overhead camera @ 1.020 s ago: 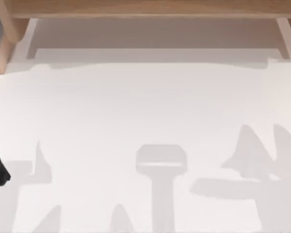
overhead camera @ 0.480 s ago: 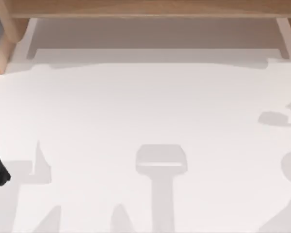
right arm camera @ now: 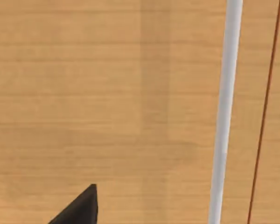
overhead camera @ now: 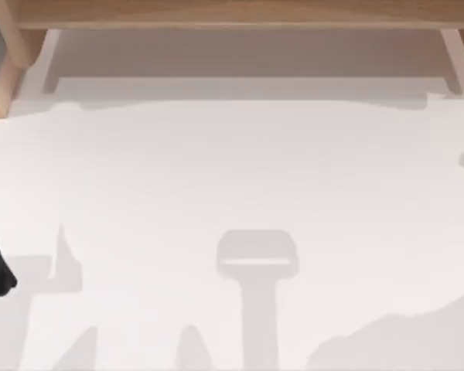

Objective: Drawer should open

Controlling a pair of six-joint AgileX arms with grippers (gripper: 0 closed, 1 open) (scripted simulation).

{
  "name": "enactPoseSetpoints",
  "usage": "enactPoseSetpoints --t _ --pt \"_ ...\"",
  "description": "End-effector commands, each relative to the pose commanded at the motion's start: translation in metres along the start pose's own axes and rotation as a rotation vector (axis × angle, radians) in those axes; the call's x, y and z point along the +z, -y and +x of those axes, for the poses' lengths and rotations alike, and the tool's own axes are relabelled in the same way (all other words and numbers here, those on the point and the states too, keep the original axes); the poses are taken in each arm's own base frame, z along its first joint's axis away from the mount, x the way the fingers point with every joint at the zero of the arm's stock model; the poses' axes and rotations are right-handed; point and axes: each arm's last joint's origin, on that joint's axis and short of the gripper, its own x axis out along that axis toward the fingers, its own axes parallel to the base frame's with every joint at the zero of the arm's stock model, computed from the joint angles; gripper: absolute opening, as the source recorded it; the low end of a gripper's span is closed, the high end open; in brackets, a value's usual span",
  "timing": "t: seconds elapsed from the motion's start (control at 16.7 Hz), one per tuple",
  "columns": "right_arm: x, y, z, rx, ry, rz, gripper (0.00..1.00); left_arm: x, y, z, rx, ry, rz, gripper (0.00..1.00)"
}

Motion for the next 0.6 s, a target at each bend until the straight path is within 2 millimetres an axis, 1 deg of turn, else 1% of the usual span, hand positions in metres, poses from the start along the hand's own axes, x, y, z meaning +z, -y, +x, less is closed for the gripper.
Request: enactPoseSetpoints --t 0.36,0.6 --pt "-0.002 -0.001 0.0 0.003 -0.004 -0.005 1.0 0.0 0.0 0.0 0.0 0.0 0.0 1.0" --pt "-0.001 -0.001 0.016 0.0 0.0 -0.008 1.0 0.0 0.0 0.0 0.0 0.0 0.0 1.0"
